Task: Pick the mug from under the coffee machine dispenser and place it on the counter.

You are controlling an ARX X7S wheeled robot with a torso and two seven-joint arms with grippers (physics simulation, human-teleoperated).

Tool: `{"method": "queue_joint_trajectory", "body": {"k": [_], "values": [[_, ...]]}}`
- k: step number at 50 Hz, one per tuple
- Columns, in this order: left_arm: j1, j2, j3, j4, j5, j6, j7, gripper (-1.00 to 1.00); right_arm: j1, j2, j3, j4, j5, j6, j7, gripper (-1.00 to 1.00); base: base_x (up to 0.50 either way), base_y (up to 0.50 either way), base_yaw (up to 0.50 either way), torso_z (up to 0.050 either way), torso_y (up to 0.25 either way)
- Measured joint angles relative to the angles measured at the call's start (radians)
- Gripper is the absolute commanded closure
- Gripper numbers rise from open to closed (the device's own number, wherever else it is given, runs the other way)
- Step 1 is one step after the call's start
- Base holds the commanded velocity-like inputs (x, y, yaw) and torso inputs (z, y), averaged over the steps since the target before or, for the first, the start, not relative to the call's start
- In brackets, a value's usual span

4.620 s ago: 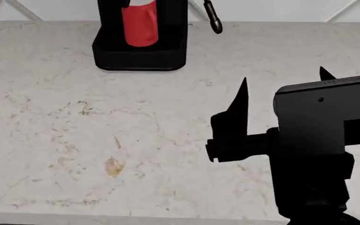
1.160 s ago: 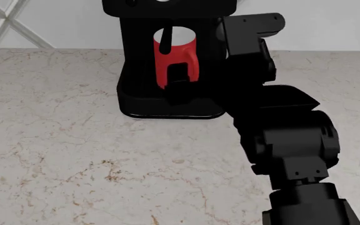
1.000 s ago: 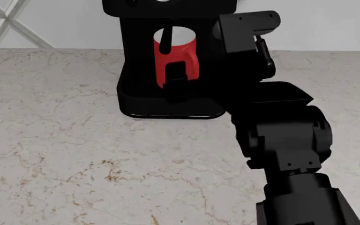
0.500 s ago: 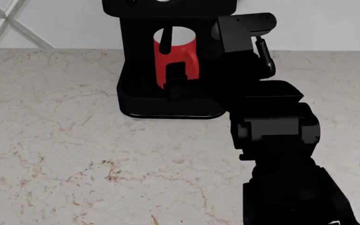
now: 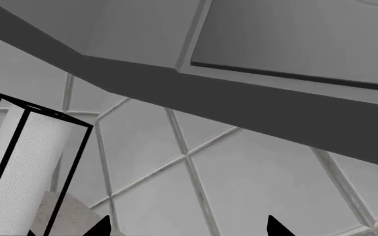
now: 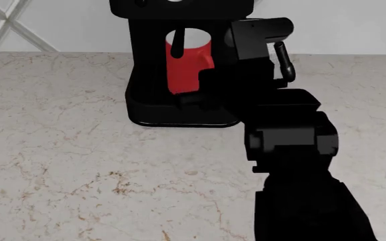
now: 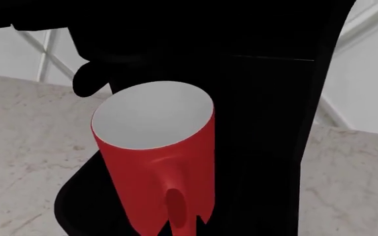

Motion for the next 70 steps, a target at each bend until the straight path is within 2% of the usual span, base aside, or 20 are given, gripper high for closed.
{"method": "queue_joint_trajectory", "body": {"k": [10,16,28,44,53,58,63,70], "values": [[0.001,-0.003,0.002,0.000,-0.001,0.004,-0.003,-1.00,0.008,-0.008,0.024,0.005,-0.053,-0.007,-0.011,1.00,0.00,0.00,0.00,0.000,0.000],[0.003,-0.005,0.003,-0.001,-0.001,0.008,-0.004,-1.00,-0.001,-0.009,-0.007,-0.035,-0.054,0.001,-0.017,1.00,0.00,0.00,0.00,0.000,0.000],[0.003,-0.008,0.006,-0.002,-0.003,0.012,-0.007,-1.00,-0.221,0.064,-0.045,-0.682,-0.012,0.345,0.033,1.00,0.00,0.00,0.00,0.000,0.001],[-0.001,-0.015,0.016,-0.004,-0.007,0.011,-0.013,-1.00,-0.470,0.143,0.029,-1.480,0.069,0.793,0.124,1.00,0.00,0.00,0.00,0.000,0.001],[-0.003,-0.020,0.025,-0.006,-0.006,0.010,-0.015,-1.00,-0.561,0.155,0.087,-1.787,0.128,0.978,0.169,1.00,0.00,0.00,0.00,0.000,0.000],[-0.004,-0.023,0.032,-0.006,-0.002,0.010,-0.015,-1.00,-0.617,0.177,0.150,-1.923,0.286,1.046,0.285,1.00,0.00,0.00,0.00,0.000,0.000],[-0.004,-0.026,0.038,-0.007,0.001,0.011,-0.015,-1.00,-0.694,0.194,0.205,-2.017,0.436,1.074,0.390,1.00,0.00,0.00,0.00,0.000,0.000],[-0.004,-0.029,0.044,-0.007,0.001,0.011,-0.017,-1.00,-0.794,0.213,0.227,-2.067,0.544,1.050,0.459,1.00,0.00,0.00,0.00,0.000,0.000]]}}
